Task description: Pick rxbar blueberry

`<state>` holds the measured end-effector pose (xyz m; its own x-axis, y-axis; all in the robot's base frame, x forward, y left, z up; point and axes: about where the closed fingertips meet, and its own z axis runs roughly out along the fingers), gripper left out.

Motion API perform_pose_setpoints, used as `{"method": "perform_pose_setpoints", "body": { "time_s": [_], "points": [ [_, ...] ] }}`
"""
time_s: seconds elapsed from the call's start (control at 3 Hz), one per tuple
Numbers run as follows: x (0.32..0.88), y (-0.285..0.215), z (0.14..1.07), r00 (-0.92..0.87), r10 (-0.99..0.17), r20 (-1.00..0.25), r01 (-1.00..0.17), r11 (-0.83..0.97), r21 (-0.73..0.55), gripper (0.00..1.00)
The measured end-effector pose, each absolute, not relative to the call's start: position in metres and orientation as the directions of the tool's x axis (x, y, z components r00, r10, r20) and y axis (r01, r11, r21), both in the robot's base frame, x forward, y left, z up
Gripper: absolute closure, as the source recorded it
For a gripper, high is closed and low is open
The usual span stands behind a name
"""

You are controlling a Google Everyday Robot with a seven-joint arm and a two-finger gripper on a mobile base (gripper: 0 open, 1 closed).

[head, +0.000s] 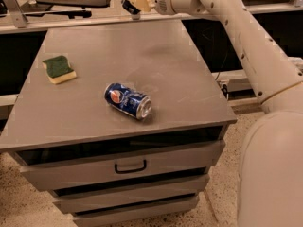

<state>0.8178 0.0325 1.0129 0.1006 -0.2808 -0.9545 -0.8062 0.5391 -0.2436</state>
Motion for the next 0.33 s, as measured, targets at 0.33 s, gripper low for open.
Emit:
{"method": "perform_pose_setpoints", "body": {
  "time_s": [0.33],
  "points": [
    [0.8135, 0.0370, 1.0167, 0.110, -0.268, -0.957, -0.816, 0.525, -0.241, 1.00]
  ]
}}
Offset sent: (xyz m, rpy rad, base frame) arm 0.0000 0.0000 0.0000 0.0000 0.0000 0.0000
